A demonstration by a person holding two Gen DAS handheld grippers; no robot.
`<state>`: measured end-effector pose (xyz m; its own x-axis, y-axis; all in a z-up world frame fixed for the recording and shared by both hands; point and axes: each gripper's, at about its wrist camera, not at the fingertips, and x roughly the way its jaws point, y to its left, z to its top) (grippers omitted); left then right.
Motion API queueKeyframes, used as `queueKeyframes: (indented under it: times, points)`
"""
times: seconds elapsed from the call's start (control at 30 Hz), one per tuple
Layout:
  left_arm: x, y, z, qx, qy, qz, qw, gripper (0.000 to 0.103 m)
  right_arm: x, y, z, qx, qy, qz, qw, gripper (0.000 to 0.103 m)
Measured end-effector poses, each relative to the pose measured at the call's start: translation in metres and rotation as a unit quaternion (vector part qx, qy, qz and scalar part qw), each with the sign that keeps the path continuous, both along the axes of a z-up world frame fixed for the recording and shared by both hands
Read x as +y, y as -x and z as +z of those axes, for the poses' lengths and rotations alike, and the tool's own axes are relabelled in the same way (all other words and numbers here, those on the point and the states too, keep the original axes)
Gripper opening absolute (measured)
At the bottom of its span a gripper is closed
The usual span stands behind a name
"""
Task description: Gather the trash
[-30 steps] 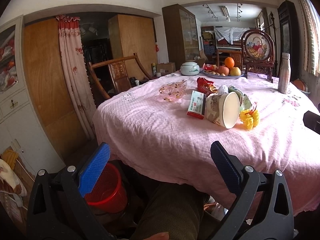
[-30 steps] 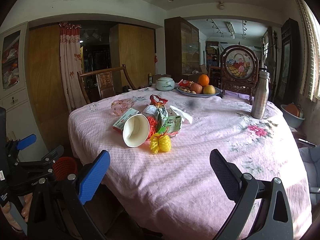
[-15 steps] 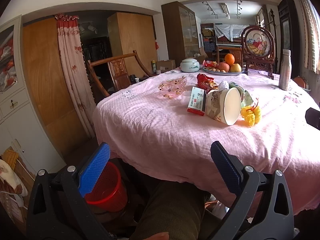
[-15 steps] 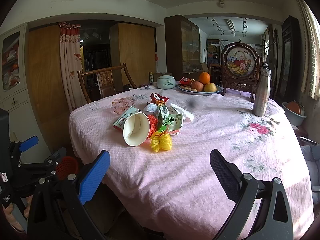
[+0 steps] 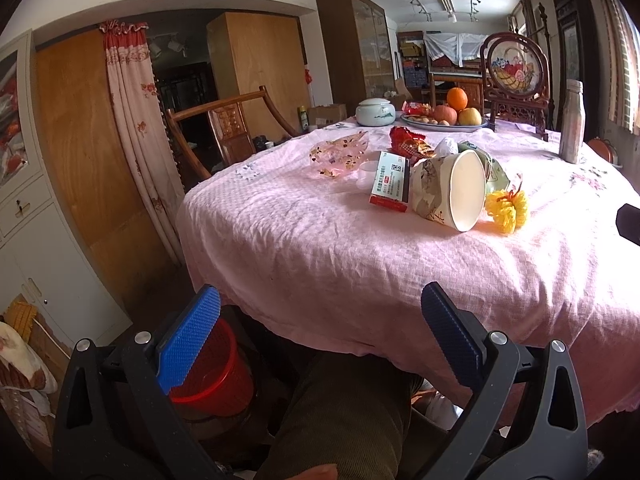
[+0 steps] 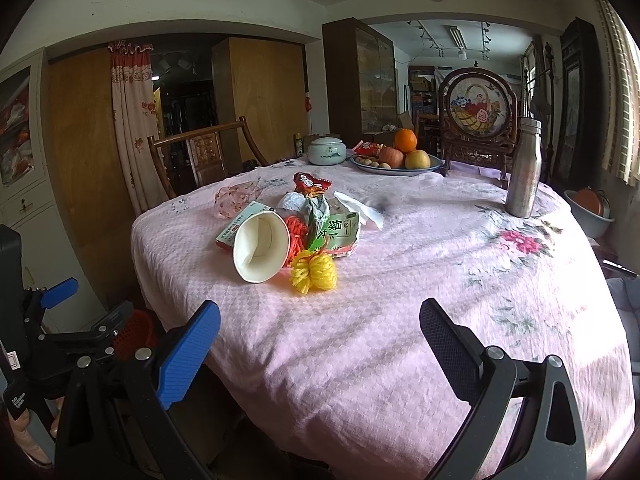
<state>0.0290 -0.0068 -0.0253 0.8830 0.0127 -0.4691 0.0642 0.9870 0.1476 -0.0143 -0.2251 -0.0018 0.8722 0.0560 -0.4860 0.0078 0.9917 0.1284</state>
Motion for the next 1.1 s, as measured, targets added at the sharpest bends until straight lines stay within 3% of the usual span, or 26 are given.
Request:
queueKeyframes:
  times: [0.23,0.4,0.5,0.67,0.8,1.0,1.1]
  points:
    - [0.001,-0.019,-0.011,0.035,0.003,-0.011,0.9993,0.097,-0.016,-0.017,-0.018,0.032,-0.002,-0.018,0.999,0.098]
    - [-0.011,-0.05,-0.005,0.066,0.008,-0.045,0.9968,0.097,-0.038,-0.039,-0.03,0.058,-0.011,-0.037,0.998,0.098]
    - [-0.026,-0.07,0.002,0.068,0.017,-0.071,0.995,0.097,-0.052,-0.055,-0.034,0.068,-0.012,-0.051,0.996,0.098]
    - [-0.06,-0.101,0.0,0.056,-0.013,-0.108,0.9925,0.097,-0.072,-0.087,-0.037,0.085,0.002,-0.069,0.994,0.098]
    - [-0.063,-0.129,-0.008,0.079,-0.004,-0.121,0.9895,0.097,-0.081,-0.116,-0.038,0.11,0.029,-0.067,0.991,0.098]
    - [-0.042,-0.168,-0.011,0.085,-0.002,-0.09,0.9924,0.097,-0.087,-0.156,-0.052,0.163,0.068,-0.049,0.983,0.098]
    - [-0.028,-0.196,-0.01,0.081,-0.012,-0.055,0.9951,0.097,-0.093,-0.166,-0.06,0.185,0.038,-0.033,0.981,0.098]
